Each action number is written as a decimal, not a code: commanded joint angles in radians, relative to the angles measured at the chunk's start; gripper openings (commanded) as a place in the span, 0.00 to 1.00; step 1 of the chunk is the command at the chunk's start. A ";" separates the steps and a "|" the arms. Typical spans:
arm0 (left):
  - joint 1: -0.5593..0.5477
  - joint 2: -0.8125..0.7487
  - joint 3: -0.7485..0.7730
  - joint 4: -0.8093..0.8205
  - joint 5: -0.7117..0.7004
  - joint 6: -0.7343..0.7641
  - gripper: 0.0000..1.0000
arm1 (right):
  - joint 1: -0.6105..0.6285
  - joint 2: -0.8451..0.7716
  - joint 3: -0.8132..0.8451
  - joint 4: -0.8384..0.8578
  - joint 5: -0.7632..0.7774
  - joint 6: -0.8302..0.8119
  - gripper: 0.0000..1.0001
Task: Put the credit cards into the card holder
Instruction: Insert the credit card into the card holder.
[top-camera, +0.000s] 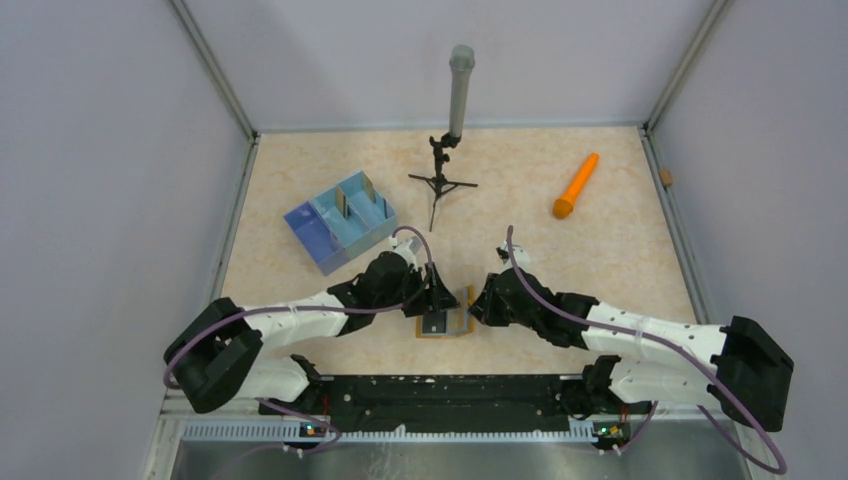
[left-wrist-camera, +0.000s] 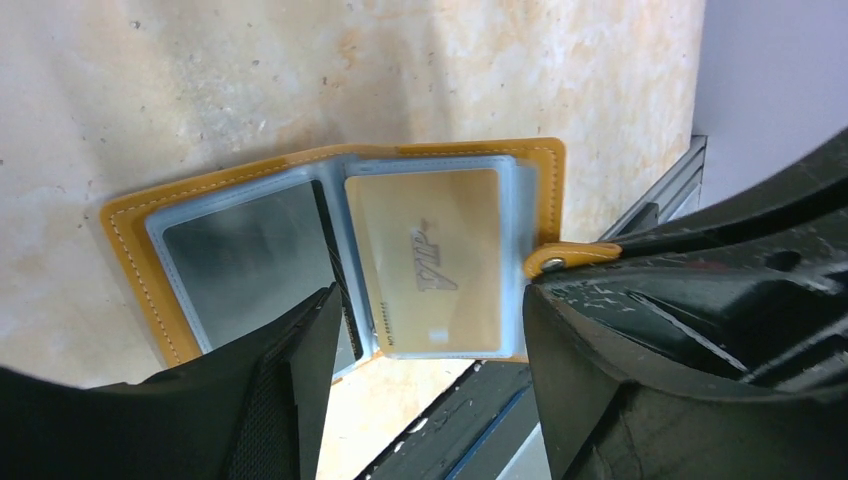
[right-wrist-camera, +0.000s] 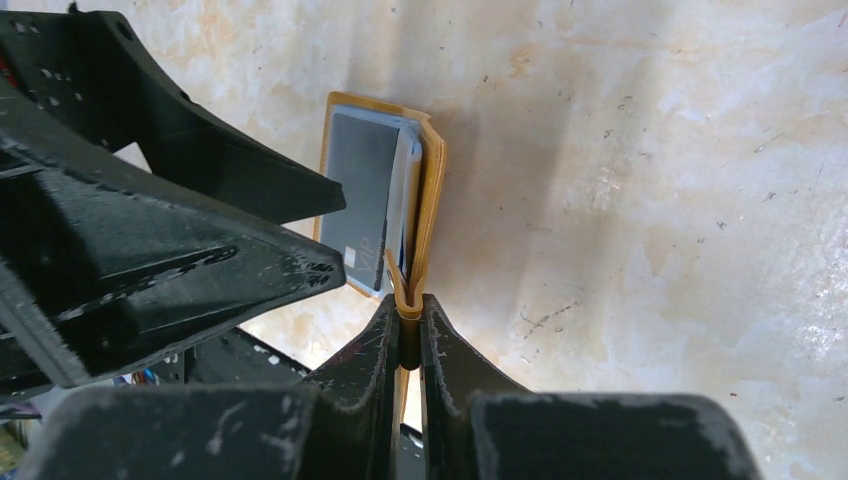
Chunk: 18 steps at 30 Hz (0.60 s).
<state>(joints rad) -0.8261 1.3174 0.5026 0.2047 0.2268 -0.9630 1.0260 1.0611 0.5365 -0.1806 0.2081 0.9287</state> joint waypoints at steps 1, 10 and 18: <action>-0.004 -0.060 -0.018 0.016 -0.013 0.060 0.71 | 0.008 -0.019 0.025 0.042 0.001 0.002 0.00; -0.006 0.022 0.013 0.027 0.028 0.076 0.75 | 0.007 -0.017 0.027 0.050 0.003 -0.001 0.00; -0.018 0.059 0.020 0.090 0.053 0.072 0.78 | 0.007 -0.016 0.024 0.047 0.003 -0.003 0.00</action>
<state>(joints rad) -0.8326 1.3682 0.4957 0.2287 0.2604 -0.9092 1.0260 1.0611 0.5365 -0.1680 0.2070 0.9279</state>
